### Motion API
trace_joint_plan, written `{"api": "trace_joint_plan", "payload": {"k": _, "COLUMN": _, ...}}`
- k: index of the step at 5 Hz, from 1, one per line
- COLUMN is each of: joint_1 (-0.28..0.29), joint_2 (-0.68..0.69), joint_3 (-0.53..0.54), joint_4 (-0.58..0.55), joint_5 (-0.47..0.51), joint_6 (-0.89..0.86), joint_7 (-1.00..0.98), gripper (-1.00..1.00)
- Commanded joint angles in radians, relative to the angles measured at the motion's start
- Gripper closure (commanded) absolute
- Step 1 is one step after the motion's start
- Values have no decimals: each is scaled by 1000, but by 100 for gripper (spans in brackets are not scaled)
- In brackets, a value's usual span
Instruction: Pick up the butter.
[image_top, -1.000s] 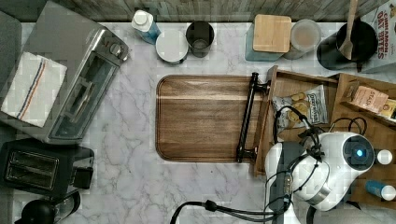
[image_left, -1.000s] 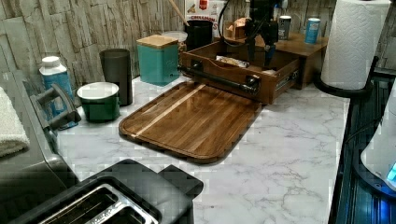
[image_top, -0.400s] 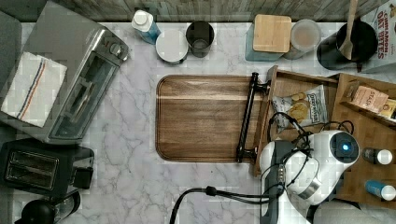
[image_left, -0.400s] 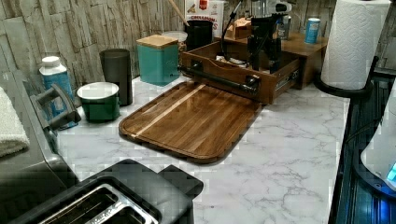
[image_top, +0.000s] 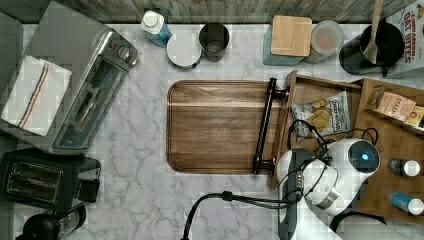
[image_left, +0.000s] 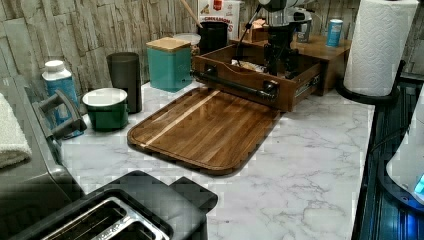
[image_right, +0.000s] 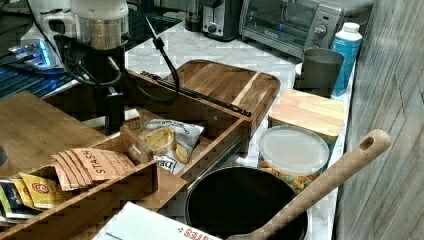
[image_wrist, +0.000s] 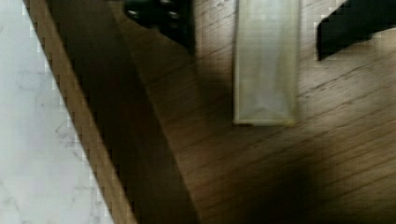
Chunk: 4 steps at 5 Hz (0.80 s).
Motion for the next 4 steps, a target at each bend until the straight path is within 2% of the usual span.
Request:
{"api": "trace_joint_plan", "payload": {"k": 1, "joint_1": 19, "joint_2": -74, "joint_3": -35, "joint_4": 63, "joint_5": -24, "joint_6": -92, "joint_7": 145, "gripper": 100}}
{"api": "trace_joint_plan", "payload": {"k": 2, "joint_1": 27, "joint_2": -92, "joint_3": -28, "joint_4": 92, "joint_5": -51, "joint_6": -113, "joint_7": 128, "gripper": 100}}
{"api": "trace_joint_plan", "payload": {"k": 3, "joint_1": 0, "joint_2": -101, "joint_3": 1, "joint_4": 113, "joint_5": 24, "joint_6": 29, "joint_7": -44, "gripper": 100}}
{"api": "trace_joint_plan", "payload": {"k": 4, "joint_1": 10, "joint_2": -125, "joint_3": 10, "joint_4": 164, "joint_5": 28, "joint_6": 87, "joint_7": -89, "gripper": 100}}
